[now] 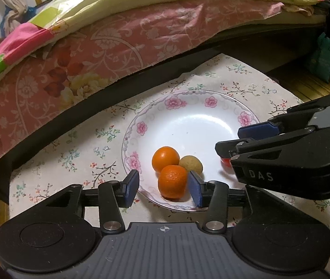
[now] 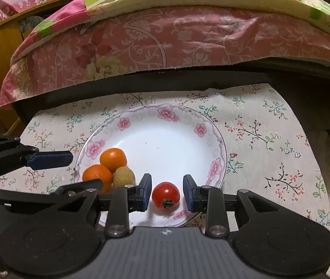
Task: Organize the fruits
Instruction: 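Open the right gripper to drop the red tomato into the plate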
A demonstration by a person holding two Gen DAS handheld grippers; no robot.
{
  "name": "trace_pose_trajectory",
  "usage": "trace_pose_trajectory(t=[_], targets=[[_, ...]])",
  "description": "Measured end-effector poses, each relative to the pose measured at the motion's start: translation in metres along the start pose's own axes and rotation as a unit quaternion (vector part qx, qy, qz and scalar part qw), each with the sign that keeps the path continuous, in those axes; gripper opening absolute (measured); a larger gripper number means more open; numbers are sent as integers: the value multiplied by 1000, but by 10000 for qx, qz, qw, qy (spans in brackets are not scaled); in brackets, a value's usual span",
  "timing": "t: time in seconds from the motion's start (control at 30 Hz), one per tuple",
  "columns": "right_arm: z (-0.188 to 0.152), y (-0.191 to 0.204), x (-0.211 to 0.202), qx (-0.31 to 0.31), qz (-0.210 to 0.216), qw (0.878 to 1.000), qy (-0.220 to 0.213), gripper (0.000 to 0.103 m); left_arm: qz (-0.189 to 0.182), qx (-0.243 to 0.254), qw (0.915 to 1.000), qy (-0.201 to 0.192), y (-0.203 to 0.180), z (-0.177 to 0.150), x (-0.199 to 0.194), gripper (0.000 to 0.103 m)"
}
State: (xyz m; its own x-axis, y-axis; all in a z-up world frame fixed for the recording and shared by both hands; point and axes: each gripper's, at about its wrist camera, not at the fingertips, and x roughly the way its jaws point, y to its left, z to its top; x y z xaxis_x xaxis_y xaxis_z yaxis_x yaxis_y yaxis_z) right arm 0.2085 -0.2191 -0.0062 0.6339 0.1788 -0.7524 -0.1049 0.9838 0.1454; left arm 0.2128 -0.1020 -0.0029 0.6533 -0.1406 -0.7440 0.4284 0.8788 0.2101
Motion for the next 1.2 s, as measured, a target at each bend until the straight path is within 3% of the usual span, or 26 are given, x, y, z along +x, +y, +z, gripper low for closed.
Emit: trace_pose_trajectory(t=[0.83,1.2], targets=[[-5,13,-26,-111,73,9998,-164,33,219,-71,9997,-53,6,-11,-30,72],[-16,28,-53,-210,114,9995,-207,34,281,-192,9994,77,5,-33,-51,76]])
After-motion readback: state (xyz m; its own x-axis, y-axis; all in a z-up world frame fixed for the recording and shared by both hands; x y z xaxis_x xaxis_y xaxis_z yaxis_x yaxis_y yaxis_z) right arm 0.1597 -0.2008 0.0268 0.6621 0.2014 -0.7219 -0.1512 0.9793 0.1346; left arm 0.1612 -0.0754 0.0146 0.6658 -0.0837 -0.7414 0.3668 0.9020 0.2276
